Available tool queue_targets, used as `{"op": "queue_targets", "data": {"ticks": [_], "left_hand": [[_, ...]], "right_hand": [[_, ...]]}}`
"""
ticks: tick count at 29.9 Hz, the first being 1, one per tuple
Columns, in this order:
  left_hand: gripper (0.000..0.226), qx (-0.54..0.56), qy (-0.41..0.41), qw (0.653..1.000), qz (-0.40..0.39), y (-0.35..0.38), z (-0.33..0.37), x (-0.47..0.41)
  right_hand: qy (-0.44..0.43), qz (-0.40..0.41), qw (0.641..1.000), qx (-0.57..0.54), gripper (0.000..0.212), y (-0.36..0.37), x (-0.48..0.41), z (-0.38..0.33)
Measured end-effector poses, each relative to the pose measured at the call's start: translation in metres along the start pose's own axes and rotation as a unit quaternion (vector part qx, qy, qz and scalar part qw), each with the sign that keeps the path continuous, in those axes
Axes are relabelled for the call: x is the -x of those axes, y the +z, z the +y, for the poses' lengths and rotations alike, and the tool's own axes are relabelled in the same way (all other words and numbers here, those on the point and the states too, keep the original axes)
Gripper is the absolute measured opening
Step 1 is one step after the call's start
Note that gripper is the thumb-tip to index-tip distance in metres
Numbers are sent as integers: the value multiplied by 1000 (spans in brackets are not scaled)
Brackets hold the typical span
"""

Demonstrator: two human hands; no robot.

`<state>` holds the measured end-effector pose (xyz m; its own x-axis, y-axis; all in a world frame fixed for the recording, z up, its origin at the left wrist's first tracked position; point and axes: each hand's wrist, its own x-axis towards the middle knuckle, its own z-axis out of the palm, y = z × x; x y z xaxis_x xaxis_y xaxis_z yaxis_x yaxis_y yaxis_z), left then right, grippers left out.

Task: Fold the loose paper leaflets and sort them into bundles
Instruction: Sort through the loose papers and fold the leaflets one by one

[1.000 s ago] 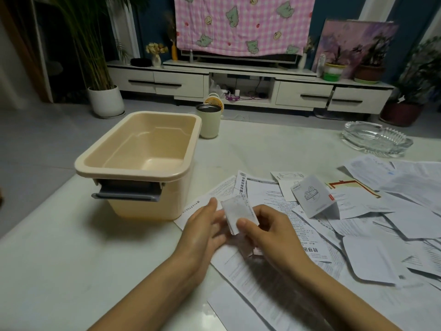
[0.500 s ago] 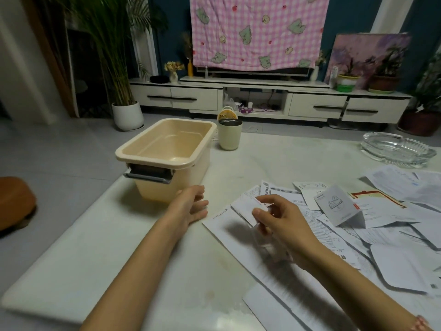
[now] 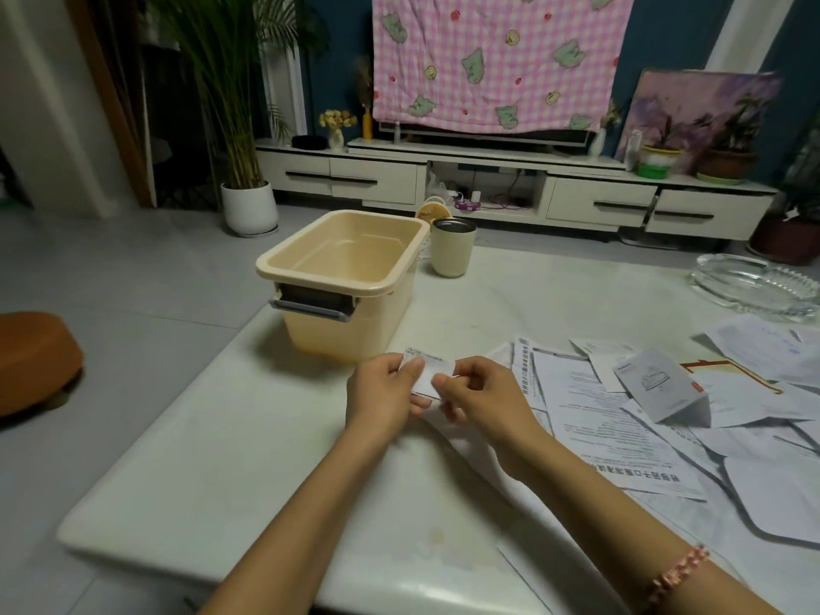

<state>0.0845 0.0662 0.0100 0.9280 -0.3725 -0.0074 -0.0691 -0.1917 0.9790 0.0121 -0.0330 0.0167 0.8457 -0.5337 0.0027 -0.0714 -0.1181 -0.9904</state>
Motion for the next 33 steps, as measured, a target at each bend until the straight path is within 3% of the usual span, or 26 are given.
{"op": "queue_targets", "data": {"ticks": [3,6,8,10,14,18,24,28,30,33], "left_hand": [[22,1,-15,1000,16,-13,-7,-1],[14,-57,-22,997,50,-30,-14,2],[22,-165,14,979,118,-48,-22,4],[32,-308,70,940,129,-63,-28,8],[39,-470,149,870,-1,-73,-43,17],[53,-548,104,824,-102,-75,-59,20],[64,-547,89,827,-97,-71,-54,22],[68,-523,152,837,-57,-57,-36,26],[81,-491,192,849,-45,-46,-25,29],[92,-433,223,871,-64,-23,-11,37]], "right_hand": [[14,8,1000,14,25,20,-6,7],[3,24,990,141,20,40,-14,13],[-9,10,980,197,10,58,-16,13],[-35,-9,968,247,14,74,-18,12],[-69,1,937,342,20,97,-17,12],[-78,15,905,418,28,101,-13,11],[-80,-7,940,330,34,64,-6,-2],[-83,-50,950,297,32,6,16,-15],[-76,-62,958,271,26,-25,30,-20],[-90,-31,955,282,22,-75,41,-22]]}}
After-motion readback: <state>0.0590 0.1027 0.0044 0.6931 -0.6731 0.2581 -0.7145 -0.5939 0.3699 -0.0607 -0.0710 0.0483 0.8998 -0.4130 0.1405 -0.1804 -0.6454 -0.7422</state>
